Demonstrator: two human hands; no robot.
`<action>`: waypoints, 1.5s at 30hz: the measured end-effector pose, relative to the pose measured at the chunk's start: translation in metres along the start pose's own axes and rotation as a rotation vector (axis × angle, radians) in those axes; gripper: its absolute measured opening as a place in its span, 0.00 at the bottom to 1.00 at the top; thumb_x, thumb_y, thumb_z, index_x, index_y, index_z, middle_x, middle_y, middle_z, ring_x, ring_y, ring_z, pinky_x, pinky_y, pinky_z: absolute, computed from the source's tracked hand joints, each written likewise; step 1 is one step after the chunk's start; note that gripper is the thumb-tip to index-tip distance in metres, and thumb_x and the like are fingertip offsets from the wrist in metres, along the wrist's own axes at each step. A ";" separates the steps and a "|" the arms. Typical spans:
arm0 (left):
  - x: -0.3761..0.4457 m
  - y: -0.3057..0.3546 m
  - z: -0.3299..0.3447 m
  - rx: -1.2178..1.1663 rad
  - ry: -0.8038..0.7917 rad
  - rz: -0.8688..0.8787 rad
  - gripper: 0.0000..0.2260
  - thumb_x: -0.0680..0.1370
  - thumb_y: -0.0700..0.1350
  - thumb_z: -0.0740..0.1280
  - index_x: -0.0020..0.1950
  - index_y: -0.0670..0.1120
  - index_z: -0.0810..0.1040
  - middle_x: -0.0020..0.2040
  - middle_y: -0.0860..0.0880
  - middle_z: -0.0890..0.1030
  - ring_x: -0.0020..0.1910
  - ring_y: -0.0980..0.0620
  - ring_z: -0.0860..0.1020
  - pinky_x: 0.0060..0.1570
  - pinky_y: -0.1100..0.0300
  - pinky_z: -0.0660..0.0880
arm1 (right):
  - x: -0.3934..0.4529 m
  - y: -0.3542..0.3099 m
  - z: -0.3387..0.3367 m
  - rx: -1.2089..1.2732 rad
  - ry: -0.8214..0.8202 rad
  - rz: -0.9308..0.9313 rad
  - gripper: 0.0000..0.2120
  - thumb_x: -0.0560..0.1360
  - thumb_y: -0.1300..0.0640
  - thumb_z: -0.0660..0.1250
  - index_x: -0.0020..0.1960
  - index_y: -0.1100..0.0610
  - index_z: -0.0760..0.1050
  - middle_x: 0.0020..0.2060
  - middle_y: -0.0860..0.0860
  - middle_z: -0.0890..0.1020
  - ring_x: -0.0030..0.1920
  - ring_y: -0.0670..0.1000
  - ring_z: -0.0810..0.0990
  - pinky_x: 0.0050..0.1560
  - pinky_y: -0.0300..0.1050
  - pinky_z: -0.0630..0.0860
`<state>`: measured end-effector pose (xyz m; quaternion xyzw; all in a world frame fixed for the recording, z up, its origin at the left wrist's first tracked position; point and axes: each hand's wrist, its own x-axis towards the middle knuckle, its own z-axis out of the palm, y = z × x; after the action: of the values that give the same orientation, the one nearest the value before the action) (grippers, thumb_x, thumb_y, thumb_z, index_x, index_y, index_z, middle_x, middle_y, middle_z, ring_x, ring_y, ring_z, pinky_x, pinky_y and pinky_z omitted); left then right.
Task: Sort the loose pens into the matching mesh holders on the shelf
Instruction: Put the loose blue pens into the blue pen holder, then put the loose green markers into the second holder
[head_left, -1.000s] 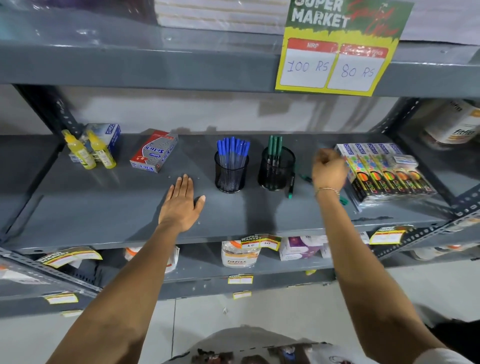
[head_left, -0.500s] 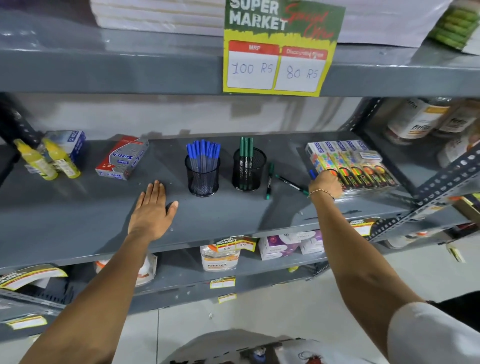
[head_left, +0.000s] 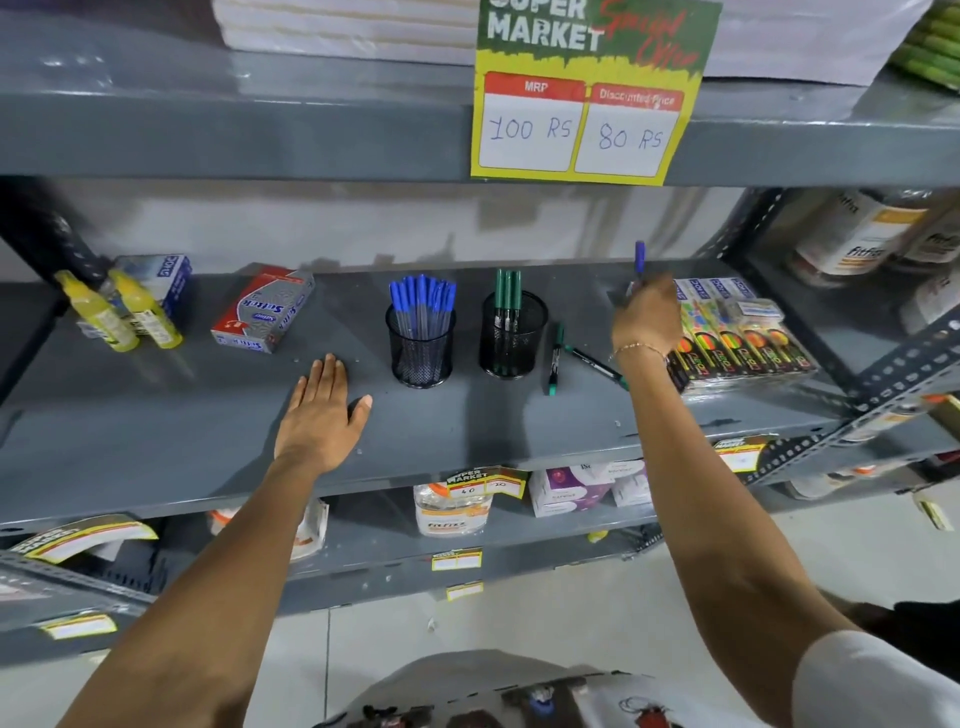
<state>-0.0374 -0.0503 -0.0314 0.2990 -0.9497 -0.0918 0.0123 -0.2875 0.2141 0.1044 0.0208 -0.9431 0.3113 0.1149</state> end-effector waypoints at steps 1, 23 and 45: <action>0.000 0.000 0.000 -0.001 -0.003 -0.001 0.31 0.81 0.57 0.48 0.77 0.40 0.46 0.79 0.43 0.47 0.78 0.47 0.45 0.76 0.52 0.43 | -0.003 -0.016 -0.005 0.136 0.027 -0.047 0.13 0.77 0.62 0.62 0.60 0.64 0.68 0.57 0.60 0.78 0.56 0.60 0.78 0.51 0.52 0.75; -0.001 -0.001 -0.004 0.004 -0.019 0.015 0.32 0.80 0.59 0.45 0.77 0.40 0.45 0.79 0.44 0.46 0.78 0.48 0.44 0.77 0.53 0.43 | -0.101 -0.100 0.071 0.210 -0.445 -0.315 0.13 0.77 0.50 0.64 0.49 0.59 0.80 0.45 0.56 0.85 0.47 0.55 0.83 0.46 0.44 0.78; -0.001 0.001 -0.002 0.015 -0.013 0.007 0.32 0.80 0.59 0.45 0.77 0.41 0.44 0.79 0.44 0.46 0.78 0.48 0.44 0.76 0.53 0.42 | -0.033 0.002 0.066 -0.200 -0.444 0.059 0.13 0.73 0.59 0.68 0.54 0.65 0.77 0.55 0.62 0.80 0.56 0.63 0.79 0.53 0.52 0.78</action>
<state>-0.0370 -0.0495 -0.0292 0.2950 -0.9516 -0.0864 0.0044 -0.2693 0.1753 0.0440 0.0498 -0.9716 0.2073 -0.1025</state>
